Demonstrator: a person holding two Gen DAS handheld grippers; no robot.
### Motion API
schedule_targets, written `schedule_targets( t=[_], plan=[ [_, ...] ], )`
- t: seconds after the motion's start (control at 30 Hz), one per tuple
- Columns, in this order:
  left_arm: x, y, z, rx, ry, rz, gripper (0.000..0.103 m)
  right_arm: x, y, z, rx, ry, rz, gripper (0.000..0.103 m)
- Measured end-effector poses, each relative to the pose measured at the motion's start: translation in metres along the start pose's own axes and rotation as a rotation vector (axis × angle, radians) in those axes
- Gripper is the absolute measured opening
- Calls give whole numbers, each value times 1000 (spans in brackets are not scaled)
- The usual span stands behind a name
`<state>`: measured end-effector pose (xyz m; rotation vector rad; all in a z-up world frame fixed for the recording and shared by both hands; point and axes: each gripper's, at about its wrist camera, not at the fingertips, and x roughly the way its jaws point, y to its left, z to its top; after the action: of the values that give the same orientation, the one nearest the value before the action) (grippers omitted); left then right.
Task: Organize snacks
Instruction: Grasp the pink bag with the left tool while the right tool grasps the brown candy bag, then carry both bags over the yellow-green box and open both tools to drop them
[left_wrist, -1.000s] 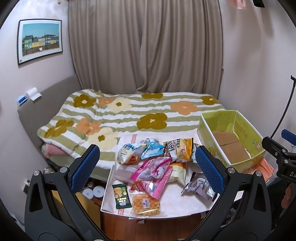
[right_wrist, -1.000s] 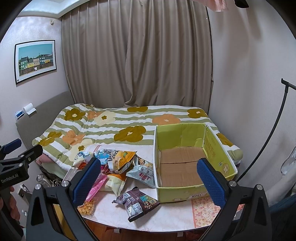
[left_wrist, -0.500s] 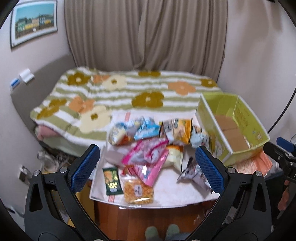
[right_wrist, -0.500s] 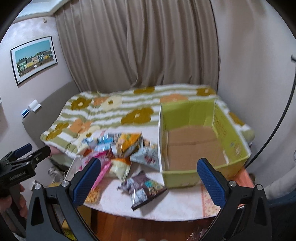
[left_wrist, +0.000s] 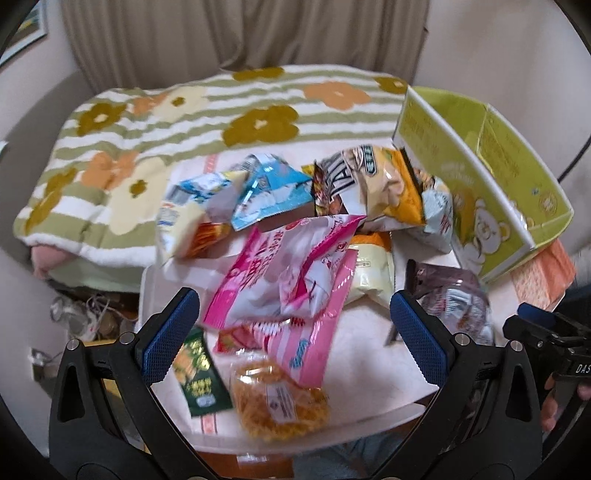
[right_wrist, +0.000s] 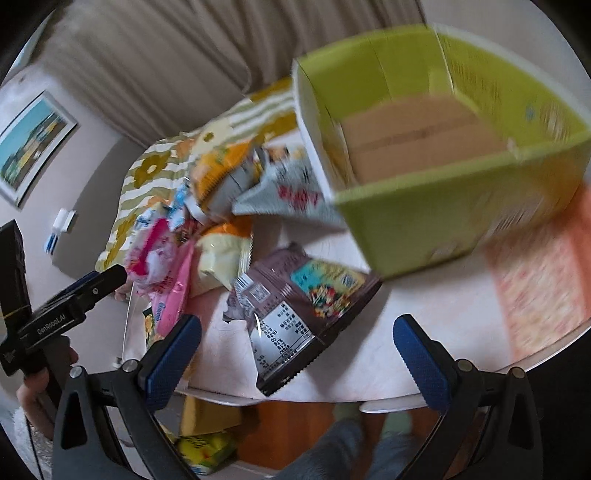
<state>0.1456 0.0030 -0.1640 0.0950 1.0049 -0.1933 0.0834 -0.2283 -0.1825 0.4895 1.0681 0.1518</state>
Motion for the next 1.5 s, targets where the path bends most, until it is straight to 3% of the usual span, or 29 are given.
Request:
schedule_targets(
  t=[0.3, 0.37, 0.57, 0.97, 1.0, 1.03, 1.17, 1.5],
  plan=[
    [46, 5, 8, 93, 65, -65, 101, 34, -3, -5, 126, -3, -15, 103],
    [52, 4, 8, 106, 81, -78, 98, 38, -6, -5, 147, -8, -13, 103],
    [68, 12, 11, 123, 117, -102, 70, 43, -15, -3, 226, -26, 16, 103],
    [62, 14, 12, 168, 98, -125, 57, 50, -26, -6, 286, -69, 63, 102],
    [61, 15, 13, 165, 97, -128, 57, 47, -29, -7, 283, -75, 68, 100],
    [60, 16, 13, 161, 97, -130, 56, 46, -29, -7, 277, -81, 88, 89],
    [54, 21, 12, 138, 89, -144, 54, 44, -24, -9, 262, -82, 63, 77],
    [26, 34, 13, 88, 51, -144, 52, 15, 7, -6, 181, -86, 104, 71]
  ],
)
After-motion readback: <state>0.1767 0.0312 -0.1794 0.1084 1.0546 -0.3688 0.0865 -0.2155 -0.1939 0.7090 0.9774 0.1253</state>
